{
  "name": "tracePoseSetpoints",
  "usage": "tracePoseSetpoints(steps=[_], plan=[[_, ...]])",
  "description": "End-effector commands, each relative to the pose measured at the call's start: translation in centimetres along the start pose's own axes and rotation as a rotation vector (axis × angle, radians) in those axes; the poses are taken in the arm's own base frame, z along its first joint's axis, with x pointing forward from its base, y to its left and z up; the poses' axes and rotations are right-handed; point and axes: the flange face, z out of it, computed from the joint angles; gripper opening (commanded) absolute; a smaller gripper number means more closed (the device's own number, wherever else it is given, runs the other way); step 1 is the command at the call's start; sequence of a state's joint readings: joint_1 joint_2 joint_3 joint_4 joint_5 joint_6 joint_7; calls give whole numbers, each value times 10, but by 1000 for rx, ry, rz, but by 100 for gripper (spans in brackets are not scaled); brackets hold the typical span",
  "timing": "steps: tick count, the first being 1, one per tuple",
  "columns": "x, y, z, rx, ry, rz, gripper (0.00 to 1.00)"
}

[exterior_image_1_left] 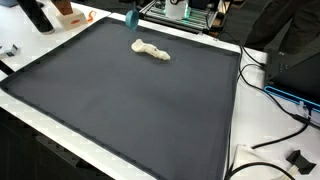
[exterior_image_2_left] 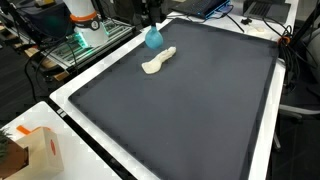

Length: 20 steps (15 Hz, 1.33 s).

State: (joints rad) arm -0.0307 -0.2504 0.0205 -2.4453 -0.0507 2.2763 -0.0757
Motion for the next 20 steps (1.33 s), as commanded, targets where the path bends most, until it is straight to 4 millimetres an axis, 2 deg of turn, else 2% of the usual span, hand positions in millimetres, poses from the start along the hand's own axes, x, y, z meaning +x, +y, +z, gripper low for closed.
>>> tracePoseSetpoints(steps=[1,5,6,15,16,20], plan=[[-13,-10,-13,-14,-25,73,25],[-18,-18,-25,11,-48,81,25],[-9,-13,-16,1,-41,68,50],[-12,-15,-22,1,-40,66,50],[-12,-15,-22,1,-40,66,25],[-8,-31,-15,-182,-147,108,25]])
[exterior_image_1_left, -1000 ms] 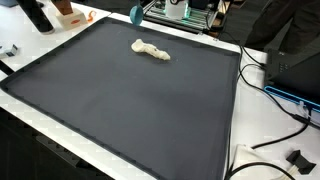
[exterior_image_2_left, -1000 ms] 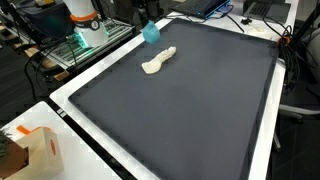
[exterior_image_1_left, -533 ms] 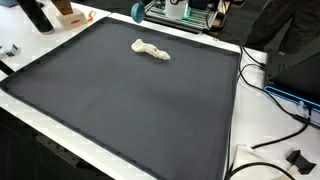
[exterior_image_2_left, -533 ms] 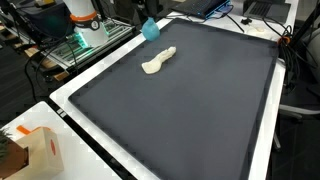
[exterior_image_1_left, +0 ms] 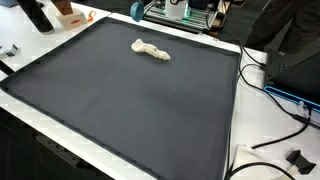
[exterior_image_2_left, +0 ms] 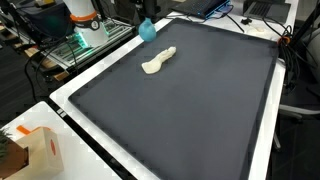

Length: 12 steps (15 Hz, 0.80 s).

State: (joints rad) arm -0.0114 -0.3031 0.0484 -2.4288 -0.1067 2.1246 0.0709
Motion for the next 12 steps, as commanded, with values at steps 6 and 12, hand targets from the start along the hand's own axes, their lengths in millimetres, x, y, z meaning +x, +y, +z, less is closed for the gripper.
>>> tracePoseSetpoints(steps=[6,12], plan=[[14,-46,16,-427,-131,133,25],[29,-67,42,-688,-163,243,25]])
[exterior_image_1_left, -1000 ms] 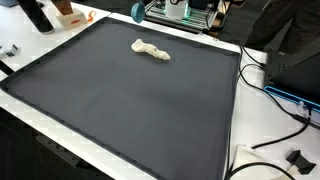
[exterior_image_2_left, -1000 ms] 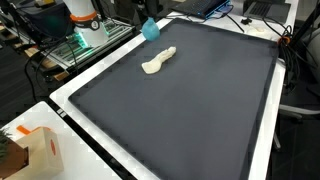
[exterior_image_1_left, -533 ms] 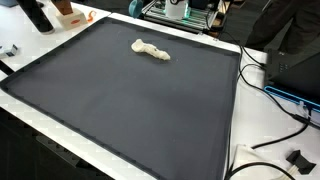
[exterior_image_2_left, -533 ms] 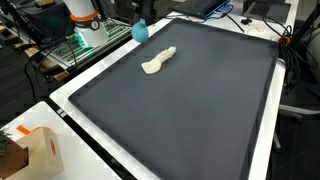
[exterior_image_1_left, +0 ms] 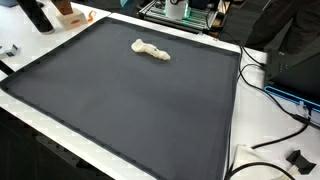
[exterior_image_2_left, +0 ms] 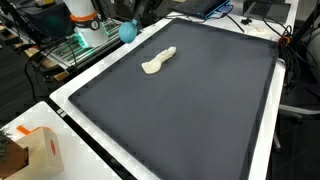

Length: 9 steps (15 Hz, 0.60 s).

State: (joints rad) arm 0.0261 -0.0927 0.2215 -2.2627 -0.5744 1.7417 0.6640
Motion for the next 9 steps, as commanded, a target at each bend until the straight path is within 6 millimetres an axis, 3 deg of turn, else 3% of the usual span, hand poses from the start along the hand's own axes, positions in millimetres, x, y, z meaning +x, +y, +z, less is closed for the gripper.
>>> tracePoseSetpoints(steps=[1,9], plan=[[13,-23,5,-134,-11,72,25],[33,-67,21,-198,42,208,25]])
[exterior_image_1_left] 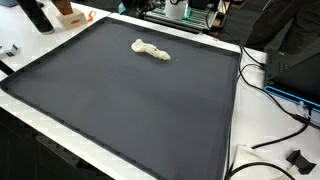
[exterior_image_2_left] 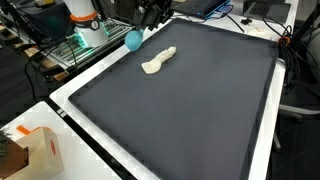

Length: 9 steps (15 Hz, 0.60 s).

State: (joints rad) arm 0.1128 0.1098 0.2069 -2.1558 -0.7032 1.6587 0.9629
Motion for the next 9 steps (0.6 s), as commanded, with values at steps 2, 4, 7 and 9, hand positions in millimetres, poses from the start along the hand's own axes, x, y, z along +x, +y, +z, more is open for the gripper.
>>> tracePoseSetpoints(steps=[2,4,7,9], plan=[[9,-23,7,-49,44,75,25],[10,-34,11,-69,61,89,25],[11,-48,18,-103,83,102,25],[11,-57,25,-121,95,107,25]])
